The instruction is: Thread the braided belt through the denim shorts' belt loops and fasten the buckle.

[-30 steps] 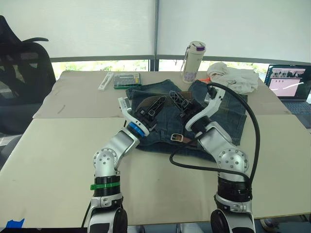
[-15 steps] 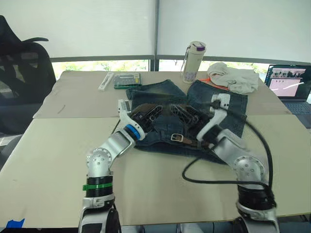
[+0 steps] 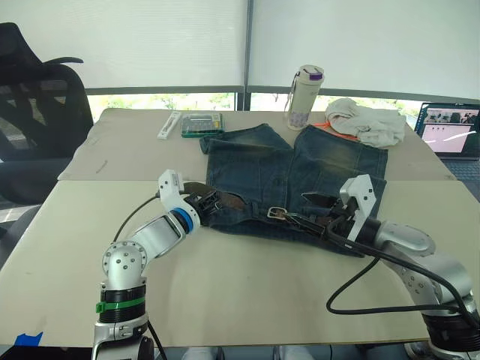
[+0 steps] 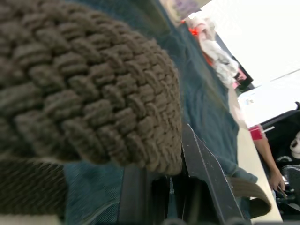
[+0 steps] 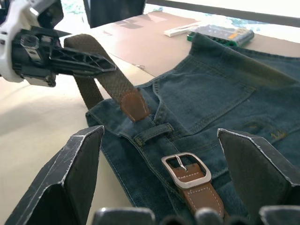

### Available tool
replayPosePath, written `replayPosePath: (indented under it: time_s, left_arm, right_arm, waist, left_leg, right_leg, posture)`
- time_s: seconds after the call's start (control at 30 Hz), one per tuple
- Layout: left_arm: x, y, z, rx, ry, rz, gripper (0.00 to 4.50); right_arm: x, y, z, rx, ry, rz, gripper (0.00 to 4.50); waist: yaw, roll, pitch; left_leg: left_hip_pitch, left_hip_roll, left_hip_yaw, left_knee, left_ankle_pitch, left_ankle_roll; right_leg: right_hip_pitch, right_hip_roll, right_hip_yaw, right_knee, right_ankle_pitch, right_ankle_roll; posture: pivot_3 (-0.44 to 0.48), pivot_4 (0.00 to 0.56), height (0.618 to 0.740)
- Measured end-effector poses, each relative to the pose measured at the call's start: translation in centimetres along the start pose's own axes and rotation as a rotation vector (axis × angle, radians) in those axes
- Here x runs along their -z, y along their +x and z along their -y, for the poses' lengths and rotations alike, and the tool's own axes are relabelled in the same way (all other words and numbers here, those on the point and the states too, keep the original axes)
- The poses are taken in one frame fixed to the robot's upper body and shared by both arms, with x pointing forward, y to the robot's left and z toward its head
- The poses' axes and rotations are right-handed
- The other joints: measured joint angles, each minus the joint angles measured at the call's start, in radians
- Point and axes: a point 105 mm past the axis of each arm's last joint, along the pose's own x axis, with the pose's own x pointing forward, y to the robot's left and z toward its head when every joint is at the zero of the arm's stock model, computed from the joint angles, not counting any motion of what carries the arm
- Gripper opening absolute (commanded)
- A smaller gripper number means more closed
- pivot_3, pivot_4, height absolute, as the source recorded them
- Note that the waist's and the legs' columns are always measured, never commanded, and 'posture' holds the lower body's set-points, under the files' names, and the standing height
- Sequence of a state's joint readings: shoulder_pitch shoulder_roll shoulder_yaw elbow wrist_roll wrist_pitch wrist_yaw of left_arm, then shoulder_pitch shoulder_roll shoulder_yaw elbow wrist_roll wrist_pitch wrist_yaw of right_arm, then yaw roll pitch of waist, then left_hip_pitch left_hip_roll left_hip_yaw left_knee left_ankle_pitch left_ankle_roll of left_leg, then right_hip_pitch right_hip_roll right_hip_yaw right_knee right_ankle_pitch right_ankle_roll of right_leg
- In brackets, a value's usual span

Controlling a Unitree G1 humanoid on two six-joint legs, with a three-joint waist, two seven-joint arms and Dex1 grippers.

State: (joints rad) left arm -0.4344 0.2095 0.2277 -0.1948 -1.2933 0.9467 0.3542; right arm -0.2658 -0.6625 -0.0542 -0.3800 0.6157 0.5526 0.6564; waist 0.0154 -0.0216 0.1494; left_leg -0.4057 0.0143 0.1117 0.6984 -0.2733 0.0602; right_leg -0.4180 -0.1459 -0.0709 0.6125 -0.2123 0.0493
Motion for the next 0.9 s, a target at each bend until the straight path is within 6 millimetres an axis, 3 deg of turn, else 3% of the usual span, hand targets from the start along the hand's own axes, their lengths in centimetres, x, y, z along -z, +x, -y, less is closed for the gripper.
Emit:
replayPosePath:
  time_s: [0.37, 0.67, 0.9]
  left_arm:
    - [3.2, 2.4, -0.2, -0.072, -0.185, -0.03, 0.0]
    - [2.6, 1.2, -0.7, -0.015, -0.357, 0.023, 0.0]
    - [2.4, 1.3, 0.7, 0.065, -0.442, 0.041, 0.0]
  right_arm:
    - [-0.2, 0.3, -0.5, -0.015, -0.005, 0.017, 4.28]
    - [-0.4, 0.4, -0.7, -0.008, -0.008, 0.027, 4.28]
    - [-0.4, 0.5, -1.0, -0.015, -0.01, 0.031, 4.28]
  waist:
    - [0.016, 0.0, 0.0]
    - [0.021, 0.0, 0.0]
    - [0.024, 0.0, 0.0]
  left_leg:
    - [0.001, -0.001, -0.001, 0.001, 0.0, 0.0]
    - [0.001, 0.0, -0.002, 0.003, 0.0, 0.001]
    - [0.001, 0.0, -0.003, 0.004, -0.001, 0.002]
  right_leg:
    - [0.003, 0.0, 0.0, -0.001, 0.0, 0.0]
    - [0.004, 0.0, 0.0, -0.001, 0.0, 0.0]
    - [0.007, 0.0, 0.0, -0.002, 0.0, 0.0]
  posture:
    - [0.0, 0.15, 0.737]
    - [0.0, 0.15, 0.737]
    - [0.0, 0.15, 0.737]
